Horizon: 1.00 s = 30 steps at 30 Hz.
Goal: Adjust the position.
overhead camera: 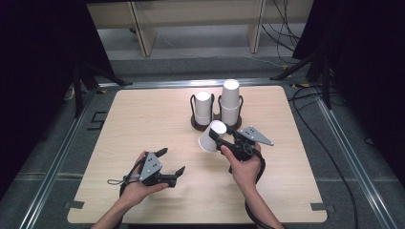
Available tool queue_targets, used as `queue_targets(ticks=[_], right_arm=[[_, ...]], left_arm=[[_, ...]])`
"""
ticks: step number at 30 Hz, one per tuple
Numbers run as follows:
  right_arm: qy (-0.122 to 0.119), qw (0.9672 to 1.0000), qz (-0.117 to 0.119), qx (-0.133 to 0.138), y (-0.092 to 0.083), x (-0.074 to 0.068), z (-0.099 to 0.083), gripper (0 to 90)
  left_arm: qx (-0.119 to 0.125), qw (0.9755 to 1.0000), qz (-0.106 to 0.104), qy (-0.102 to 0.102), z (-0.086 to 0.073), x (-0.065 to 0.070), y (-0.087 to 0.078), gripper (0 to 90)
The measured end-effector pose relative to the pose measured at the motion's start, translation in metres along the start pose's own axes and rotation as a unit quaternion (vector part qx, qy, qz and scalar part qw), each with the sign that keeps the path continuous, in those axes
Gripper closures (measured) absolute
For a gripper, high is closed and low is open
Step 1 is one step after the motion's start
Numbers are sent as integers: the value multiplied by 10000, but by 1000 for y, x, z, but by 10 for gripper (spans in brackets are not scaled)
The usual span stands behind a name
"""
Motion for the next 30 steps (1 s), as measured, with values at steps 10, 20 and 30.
queue_targets(ticks=[10,20,30], right_arm=[[623,9980,89,-63,1,13,-6,353],[1109,9934,287,-55,6,15,-5,352],[1574,9867,403,-72,9,21,0,351]], left_arm=[[-14,9998,-158,130,12,13,16,77],[-18,9997,-200,164,16,16,25,75],[22,9994,-254,216,25,17,36,55]])
Point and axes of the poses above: each handheld gripper's, and its own axes: y roughly forward along the jaws, z roughly out of its top, x roughly to its right, the point moved 6 cm from there along y, roughly forward along the jaws, and after that the axes turned 10 degrees about -x, right-handed, at the moved point
